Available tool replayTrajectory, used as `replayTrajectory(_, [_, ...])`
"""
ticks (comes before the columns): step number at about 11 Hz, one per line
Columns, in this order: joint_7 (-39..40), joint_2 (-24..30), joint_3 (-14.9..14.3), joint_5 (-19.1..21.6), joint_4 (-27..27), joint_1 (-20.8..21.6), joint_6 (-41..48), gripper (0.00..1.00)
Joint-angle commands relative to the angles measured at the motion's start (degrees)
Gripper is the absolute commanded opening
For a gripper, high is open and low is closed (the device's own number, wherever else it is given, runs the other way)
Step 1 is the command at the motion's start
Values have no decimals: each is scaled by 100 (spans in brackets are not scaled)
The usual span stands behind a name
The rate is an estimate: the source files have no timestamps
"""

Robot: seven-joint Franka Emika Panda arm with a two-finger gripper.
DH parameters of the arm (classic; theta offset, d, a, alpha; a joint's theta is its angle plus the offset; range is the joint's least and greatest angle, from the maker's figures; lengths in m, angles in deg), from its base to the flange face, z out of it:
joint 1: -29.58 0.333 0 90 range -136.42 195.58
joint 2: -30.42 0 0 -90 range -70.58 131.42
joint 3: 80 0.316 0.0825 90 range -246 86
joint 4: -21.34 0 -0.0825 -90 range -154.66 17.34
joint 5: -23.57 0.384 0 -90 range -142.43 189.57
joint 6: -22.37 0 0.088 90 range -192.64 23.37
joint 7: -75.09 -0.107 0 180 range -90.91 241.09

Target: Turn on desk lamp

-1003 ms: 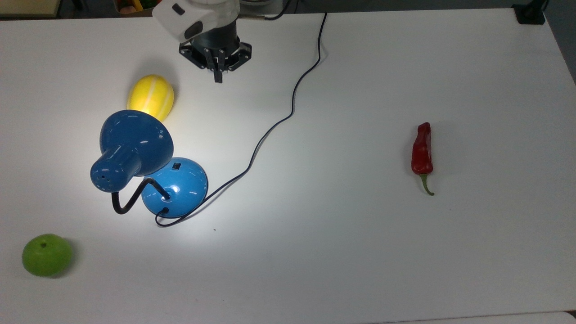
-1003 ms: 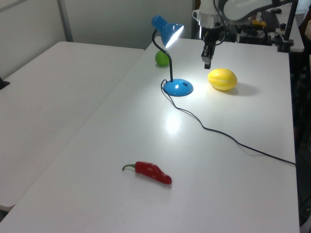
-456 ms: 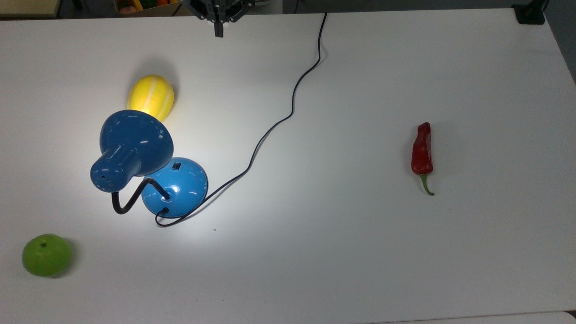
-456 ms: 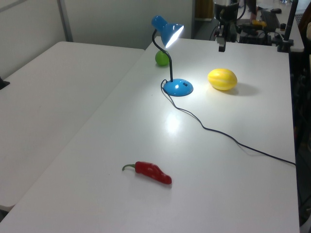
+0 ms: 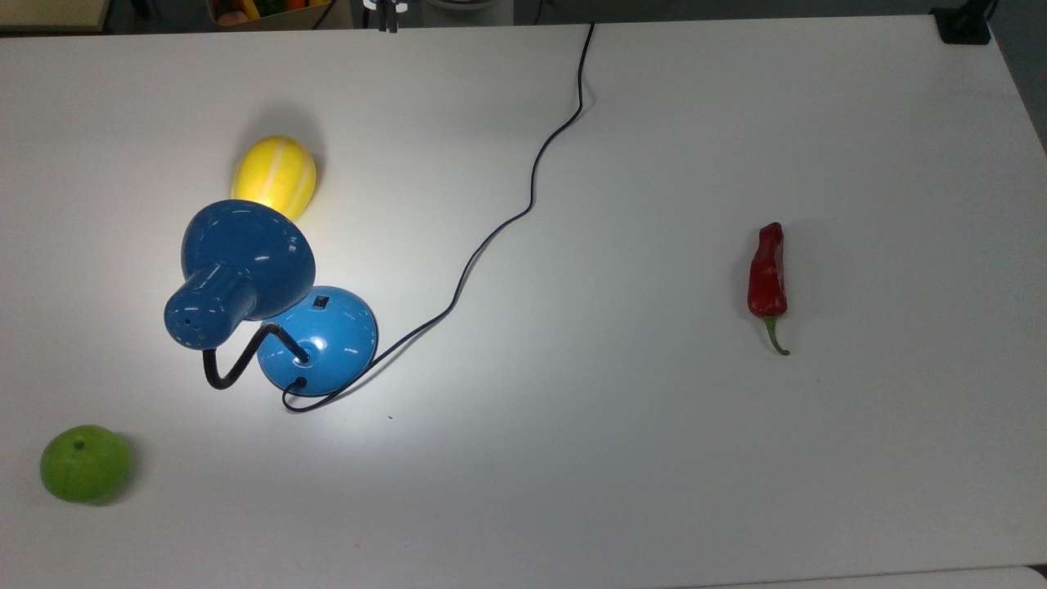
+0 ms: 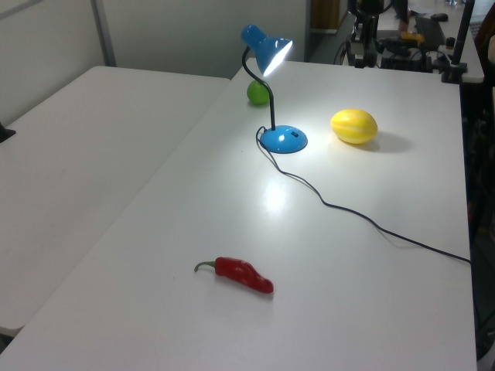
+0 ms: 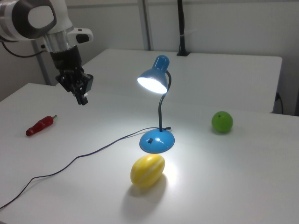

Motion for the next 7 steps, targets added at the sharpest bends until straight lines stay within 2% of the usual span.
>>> replayTrajectory(1, [56, 13, -79, -58, 68, 86, 160, 100])
replayTrajectory(7, [3, 22, -79, -67, 76, 95, 301, 100])
